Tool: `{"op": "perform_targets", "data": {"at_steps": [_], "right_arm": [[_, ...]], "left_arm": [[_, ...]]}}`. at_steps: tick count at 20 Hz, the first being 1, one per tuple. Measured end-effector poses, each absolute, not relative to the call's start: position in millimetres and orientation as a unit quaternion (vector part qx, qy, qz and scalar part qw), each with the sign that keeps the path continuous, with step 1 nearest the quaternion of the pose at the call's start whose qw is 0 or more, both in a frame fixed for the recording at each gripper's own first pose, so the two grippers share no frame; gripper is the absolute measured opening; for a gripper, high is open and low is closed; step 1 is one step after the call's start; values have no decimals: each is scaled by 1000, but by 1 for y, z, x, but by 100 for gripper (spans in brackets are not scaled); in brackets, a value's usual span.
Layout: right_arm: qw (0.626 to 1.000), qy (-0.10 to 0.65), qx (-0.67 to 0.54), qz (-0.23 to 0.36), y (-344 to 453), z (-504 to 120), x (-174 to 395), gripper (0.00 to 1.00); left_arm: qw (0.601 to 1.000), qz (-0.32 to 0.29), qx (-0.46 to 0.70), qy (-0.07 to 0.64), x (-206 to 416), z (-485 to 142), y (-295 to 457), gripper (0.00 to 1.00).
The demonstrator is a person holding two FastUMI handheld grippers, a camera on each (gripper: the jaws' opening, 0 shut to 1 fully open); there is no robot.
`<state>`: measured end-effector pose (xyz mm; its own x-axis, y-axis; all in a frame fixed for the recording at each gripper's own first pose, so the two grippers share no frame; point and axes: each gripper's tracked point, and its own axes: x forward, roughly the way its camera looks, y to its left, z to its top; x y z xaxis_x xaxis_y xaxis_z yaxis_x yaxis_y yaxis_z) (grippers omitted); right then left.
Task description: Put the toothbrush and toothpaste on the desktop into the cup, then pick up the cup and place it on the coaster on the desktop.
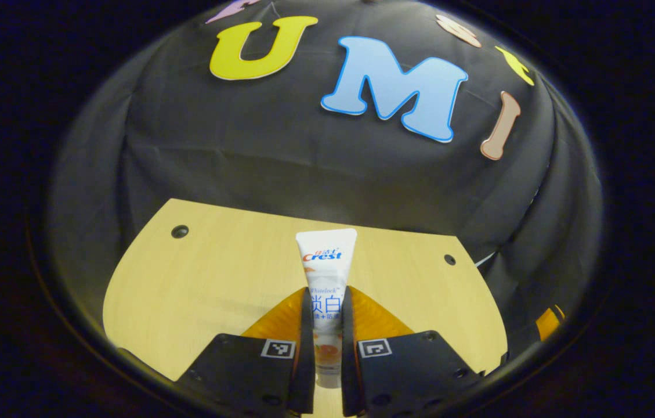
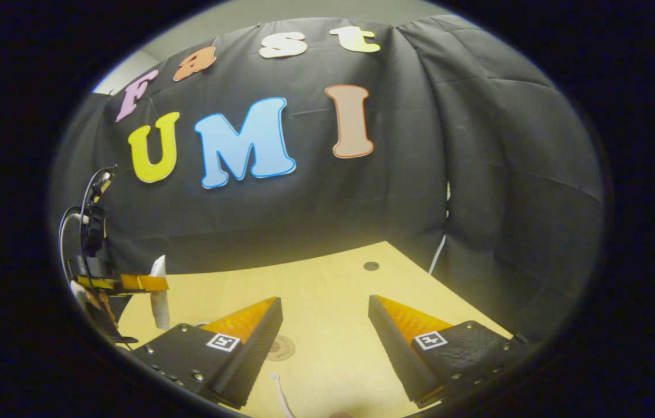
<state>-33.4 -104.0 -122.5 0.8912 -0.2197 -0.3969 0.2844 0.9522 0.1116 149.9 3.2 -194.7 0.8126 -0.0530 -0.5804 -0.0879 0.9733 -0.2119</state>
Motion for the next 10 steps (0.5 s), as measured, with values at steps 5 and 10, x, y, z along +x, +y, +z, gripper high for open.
{"op": "perform_targets", "data": {"at_steps": [5, 10], "right_arm": [[957, 192, 78, -204, -158, -122, -60, 93], [942, 206, 79, -251, -193, -129, -90, 93]], "left_arm": [[951, -31, -106, 289, 172, -226, -15, 25], [948, -26, -86, 306, 169, -274, -12, 25]]}}
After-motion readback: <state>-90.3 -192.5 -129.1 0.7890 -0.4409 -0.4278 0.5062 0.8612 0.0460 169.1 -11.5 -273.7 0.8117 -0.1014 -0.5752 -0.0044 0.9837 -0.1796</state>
